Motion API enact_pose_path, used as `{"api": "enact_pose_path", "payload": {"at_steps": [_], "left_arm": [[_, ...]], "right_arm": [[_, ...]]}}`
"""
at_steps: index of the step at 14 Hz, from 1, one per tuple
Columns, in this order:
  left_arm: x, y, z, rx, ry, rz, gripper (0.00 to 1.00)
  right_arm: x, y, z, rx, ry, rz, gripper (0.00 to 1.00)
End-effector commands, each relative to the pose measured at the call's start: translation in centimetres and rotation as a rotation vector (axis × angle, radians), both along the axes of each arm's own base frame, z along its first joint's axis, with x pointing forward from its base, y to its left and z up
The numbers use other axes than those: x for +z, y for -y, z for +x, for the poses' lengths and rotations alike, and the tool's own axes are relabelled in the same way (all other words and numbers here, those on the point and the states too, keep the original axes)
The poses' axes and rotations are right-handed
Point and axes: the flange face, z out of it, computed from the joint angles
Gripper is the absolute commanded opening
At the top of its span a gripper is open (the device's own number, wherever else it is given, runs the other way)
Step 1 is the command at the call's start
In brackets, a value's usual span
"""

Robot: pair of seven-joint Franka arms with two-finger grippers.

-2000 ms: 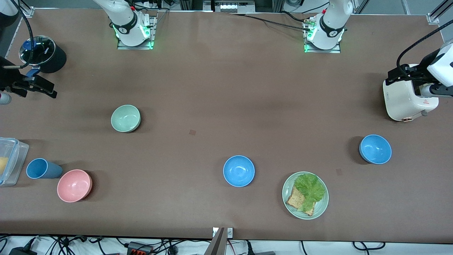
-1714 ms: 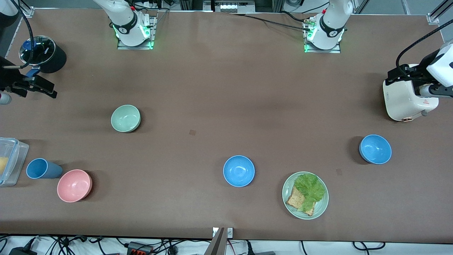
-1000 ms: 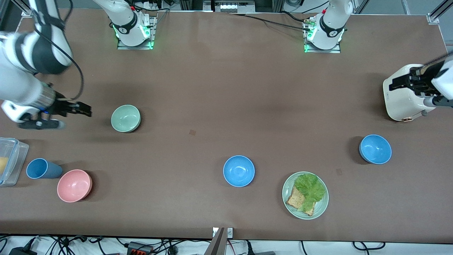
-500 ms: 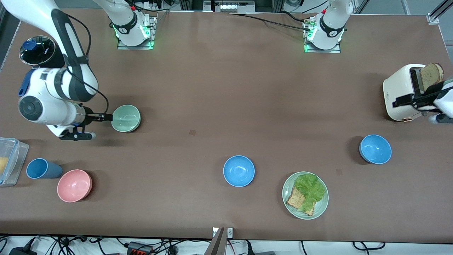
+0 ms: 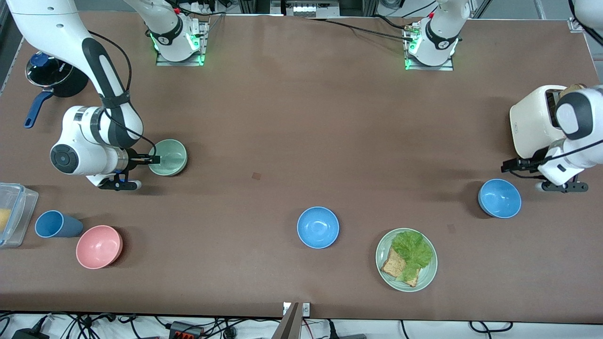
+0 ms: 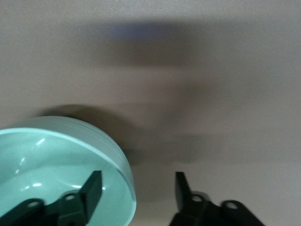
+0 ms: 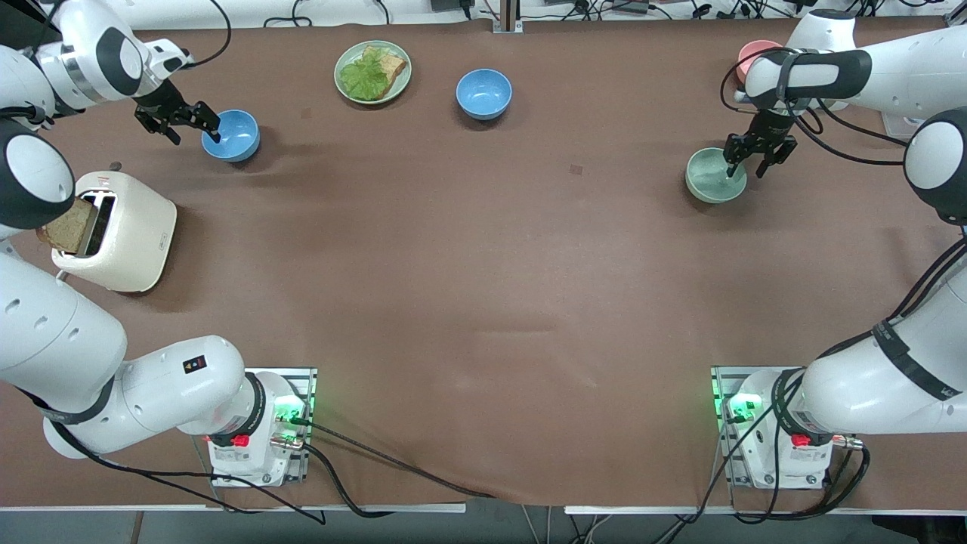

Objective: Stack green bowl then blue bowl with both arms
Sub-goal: 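Grasp the green bowl with the right gripper while the left gripper reaches the blue bowl, then slide the green bowl with the right gripper while the left gripper grasps the blue bowl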

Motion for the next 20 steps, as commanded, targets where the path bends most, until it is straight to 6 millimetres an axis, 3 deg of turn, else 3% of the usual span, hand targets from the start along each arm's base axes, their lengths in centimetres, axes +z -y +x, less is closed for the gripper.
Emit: {"api": "enact_pose_path", "payload": {"at_steps": [1, 2, 5, 8, 10, 11, 13, 16, 17, 20], "left_arm": [[-1.4, -1.8, 3.0, -0.041, 0.022, 0.000, 1.00], [-1.9, -2.3, 3.6, -0.074, 0.030, -0.006, 1.00], [-3.1, -3.4, 5.0, -0.096, 0.041, -0.011, 1.00], [-5.4, -3.4, 5.1, -0.104, 0.043, -0.015, 1.00], [-6.4, -3.5, 4.7, -0.107, 0.027, -0.020, 1.00], [-6.5, -3.5, 4.7, -0.108, 0.025, -0.020, 0.95], [-6.6, -3.5, 4.8, -0.131, 0.022, 0.000, 0.77], [-6.7, -3.5, 4.7, -0.132, 0.016, -0.001, 0.36], [-6.7, -3.5, 4.7, -0.132, 0.016, -0.001, 0.22], [-6.9, -3.4, 4.5, -0.132, 0.010, -0.006, 0.02]], "right_arm": [[0.0, -0.3, -0.1, -0.007, -0.015, 0.013, 0.00], [0.1, -0.5, -0.1, -0.006, -0.023, 0.013, 0.00], [1.2, -3.7, 0.5, 0.048, -0.005, 0.038, 0.00], [3.9, -11.6, 1.5, 0.150, -0.008, 0.092, 0.00], [6.8, -18.6, 2.7, 0.163, 0.033, 0.093, 0.00], [7.0, -22.2, 2.8, 0.167, 0.036, 0.087, 0.00], [6.9, -30.3, 1.5, 0.187, 0.036, 0.067, 0.00], [4.8, -39.9, -2.6, 0.215, 0.026, 0.038, 0.00], [4.2, -41.8, -3.1, 0.196, 0.026, 0.028, 0.00], [2.6, -46.8, -5.4, 0.131, 0.033, 0.025, 0.00]]}}
